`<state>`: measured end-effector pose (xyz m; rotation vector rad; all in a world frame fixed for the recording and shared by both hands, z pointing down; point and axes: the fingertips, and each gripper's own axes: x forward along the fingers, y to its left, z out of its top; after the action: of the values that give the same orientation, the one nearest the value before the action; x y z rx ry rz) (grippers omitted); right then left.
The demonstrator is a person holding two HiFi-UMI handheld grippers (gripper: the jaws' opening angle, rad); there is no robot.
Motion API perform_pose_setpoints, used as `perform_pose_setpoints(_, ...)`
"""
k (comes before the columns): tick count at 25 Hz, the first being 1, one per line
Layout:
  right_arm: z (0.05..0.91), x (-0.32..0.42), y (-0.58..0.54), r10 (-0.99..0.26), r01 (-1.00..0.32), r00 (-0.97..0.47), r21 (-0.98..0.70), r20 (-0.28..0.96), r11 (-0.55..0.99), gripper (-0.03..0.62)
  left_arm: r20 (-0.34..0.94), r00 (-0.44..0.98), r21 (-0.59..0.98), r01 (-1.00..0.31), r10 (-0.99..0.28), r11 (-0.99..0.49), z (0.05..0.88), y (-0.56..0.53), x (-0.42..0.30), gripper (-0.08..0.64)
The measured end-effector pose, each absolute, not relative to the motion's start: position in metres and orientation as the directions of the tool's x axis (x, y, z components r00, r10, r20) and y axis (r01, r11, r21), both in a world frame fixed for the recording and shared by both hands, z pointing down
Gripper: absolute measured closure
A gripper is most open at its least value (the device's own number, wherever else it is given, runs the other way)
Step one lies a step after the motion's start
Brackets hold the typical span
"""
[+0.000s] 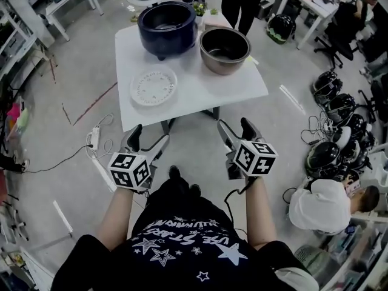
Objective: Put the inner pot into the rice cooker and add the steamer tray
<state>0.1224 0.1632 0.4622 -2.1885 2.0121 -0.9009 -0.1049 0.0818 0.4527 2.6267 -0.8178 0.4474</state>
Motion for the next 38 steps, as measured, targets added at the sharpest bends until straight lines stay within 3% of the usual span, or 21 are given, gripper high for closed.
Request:
perform_pose_setpoints(7,0.472,0.152,0.127,-0.906,-0.895,-0.010,-0.409,0.424,-0.181,0.204,0.381,0.802,0.256,-0.571,-0.461,-0.780,0.451,0.043,-0.063,0.147)
perform_pose_setpoints(20,0.441,0.288,-0.016,-0.889,-0.894,0.125,-0.339,0.440,-0.293,0.212,0.360,0.844,0.283,-0.504,-0.397,-0.816,0.438,-0.104,0.056,0.147)
perform_pose_setpoints(28,0.452,0.345,-0.070,-0.836,-0.903,0.186,-0.245,0.516,-0.353,0.225,0.380,0.849,0.330,-0.495,-0.367,-0.804,0.448,-0.157,0.089,0.147)
perform_pose_setpoints(38,0.481,0.380,-0.103,-0.776,-0.927,0.100,-0.225,0.622,-0.300,0.241,0.425,0.814,0.328,-0.547,-0.396,-0.770,0.459,-0.169,0.108,0.147)
